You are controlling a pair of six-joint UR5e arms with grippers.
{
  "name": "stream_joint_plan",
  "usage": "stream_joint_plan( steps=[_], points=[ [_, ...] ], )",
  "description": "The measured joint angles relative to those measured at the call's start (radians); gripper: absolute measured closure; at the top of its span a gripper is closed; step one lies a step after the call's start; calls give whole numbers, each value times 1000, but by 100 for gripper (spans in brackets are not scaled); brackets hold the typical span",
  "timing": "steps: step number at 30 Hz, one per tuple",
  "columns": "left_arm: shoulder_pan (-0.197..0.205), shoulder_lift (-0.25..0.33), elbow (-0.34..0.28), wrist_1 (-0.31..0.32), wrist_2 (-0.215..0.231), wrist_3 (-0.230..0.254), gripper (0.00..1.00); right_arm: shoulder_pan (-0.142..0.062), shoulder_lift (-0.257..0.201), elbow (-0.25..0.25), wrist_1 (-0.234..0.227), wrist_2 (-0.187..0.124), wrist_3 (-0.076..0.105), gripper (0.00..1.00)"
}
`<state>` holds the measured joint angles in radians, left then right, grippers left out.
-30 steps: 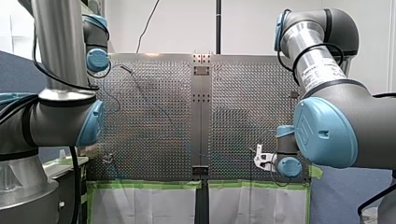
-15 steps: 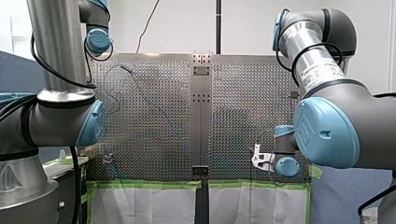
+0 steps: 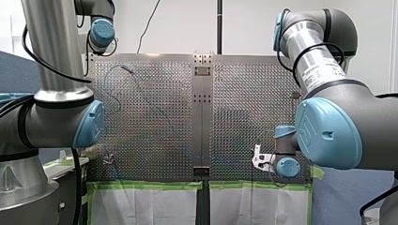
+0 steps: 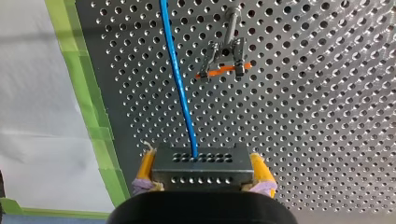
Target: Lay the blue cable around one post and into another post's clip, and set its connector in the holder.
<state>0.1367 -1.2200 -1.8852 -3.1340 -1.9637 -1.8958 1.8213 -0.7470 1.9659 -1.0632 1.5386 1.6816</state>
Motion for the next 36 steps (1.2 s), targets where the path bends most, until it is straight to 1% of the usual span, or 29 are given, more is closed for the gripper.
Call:
stream_joint_plan(
  steps=[4,7,11,17,22,28,36],
  points=[
    [-19,0,0,-37,14,36,0,0,0,0,0,1,0,100],
    [-30,0,2,-67,40,67,0,0,0,0,0,2,0,100],
    [-40,0,12,-114,86,114,0,0,0,0,0,3,0,100],
    [-49,-7,32,-180,146,180,0,2,0,-1,0,3,-1,100],
    [-53,-27,44,-231,160,227,0,5,0,-3,1,3,-1,100],
    [-54,-33,47,-288,161,241,0,6,0,-3,-1,3,0,100],
    [-54,-33,48,-368,155,226,0,9,0,-3,-3,3,1,100]
  ],
)
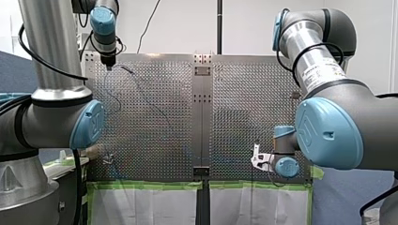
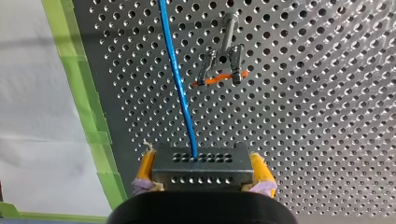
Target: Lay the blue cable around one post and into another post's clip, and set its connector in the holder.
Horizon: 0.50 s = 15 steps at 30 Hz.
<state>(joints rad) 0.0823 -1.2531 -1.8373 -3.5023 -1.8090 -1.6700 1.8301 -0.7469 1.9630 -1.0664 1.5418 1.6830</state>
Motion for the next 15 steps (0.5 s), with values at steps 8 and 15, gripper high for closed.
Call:
stream_joint_plan(
  steps=[8,15],
  points=[
    [0,1,0,-79,-5,-6,0,1,0,0,-1,0,2,100],
    [-2,2,0,-145,-5,-7,0,1,0,0,-1,0,2,100]
  ],
)
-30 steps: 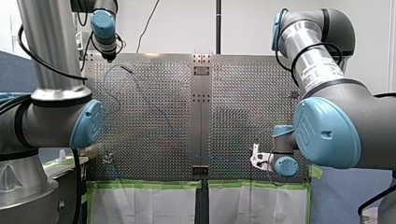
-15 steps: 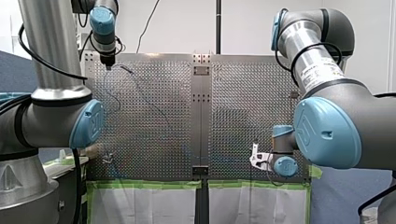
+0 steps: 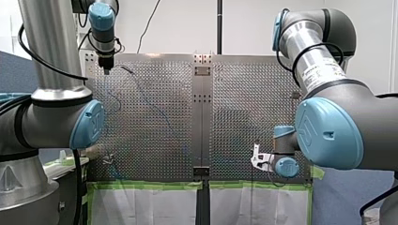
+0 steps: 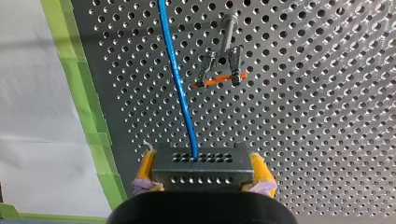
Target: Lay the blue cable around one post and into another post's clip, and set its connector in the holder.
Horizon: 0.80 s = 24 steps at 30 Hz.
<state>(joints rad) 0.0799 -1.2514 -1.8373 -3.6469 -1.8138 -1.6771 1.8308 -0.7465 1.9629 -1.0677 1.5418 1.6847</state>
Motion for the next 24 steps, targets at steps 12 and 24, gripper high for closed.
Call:
stream_joint_plan(
  steps=[12,24],
  points=[
    [-4,1,0,-14,-20,-2,0,0,0,0,-1,0,0,100],
    [-6,7,0,-11,-62,-6,0,0,0,-5,5,0,-1,100]
  ],
)
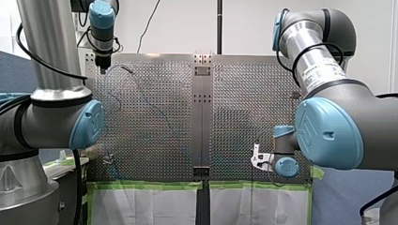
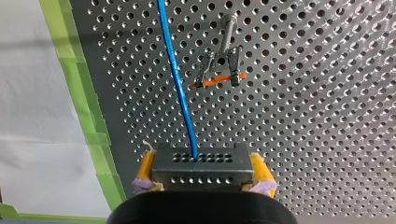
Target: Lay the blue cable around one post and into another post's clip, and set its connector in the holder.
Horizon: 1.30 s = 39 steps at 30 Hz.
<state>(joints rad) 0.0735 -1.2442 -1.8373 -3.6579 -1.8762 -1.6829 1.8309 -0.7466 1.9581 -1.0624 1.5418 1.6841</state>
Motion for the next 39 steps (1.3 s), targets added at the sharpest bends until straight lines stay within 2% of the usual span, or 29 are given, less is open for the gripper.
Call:
stream_joint_plan(
  steps=[10,18,26,28,34,39],
  points=[
    [1,6,0,6,-2,-25,0,0,0,-1,1,0,1,100],
    [11,63,10,69,-43,-100,0,0,0,-1,2,0,0,100],
    [12,66,0,147,-18,-172,0,0,0,-1,4,0,-2,100],
    [10,59,-13,156,-3,-170,0,0,0,-1,5,1,-3,100],
    [6,44,-72,183,58,-121,0,9,0,-7,6,6,-14,100],
    [0,21,-126,232,112,-68,0,24,-20,-10,20,38,-41,100]
  ],
)
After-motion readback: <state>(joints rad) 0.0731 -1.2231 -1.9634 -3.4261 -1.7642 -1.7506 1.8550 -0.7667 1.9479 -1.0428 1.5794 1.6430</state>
